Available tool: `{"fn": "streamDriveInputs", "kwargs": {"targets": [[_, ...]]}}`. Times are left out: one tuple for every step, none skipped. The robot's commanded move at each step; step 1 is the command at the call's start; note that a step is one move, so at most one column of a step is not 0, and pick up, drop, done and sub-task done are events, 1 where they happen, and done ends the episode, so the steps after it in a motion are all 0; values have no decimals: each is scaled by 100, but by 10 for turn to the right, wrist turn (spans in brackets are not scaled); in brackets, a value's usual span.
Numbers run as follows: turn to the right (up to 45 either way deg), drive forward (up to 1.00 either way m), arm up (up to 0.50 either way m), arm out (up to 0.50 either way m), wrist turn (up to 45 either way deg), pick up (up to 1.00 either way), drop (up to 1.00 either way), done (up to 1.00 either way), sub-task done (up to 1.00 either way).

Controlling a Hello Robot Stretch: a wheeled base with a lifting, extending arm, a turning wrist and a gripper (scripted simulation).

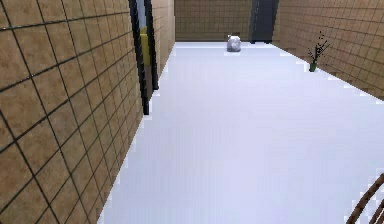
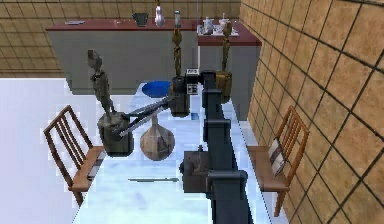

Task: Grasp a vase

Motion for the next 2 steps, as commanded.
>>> {"fn": "streamDriveInputs", "kwargs": {"targets": [[0, 0, 0, 0, 450, 0, 0, 0, 0], [0, 0, 0, 0, 90, 0, 0, 0, 0]]}}
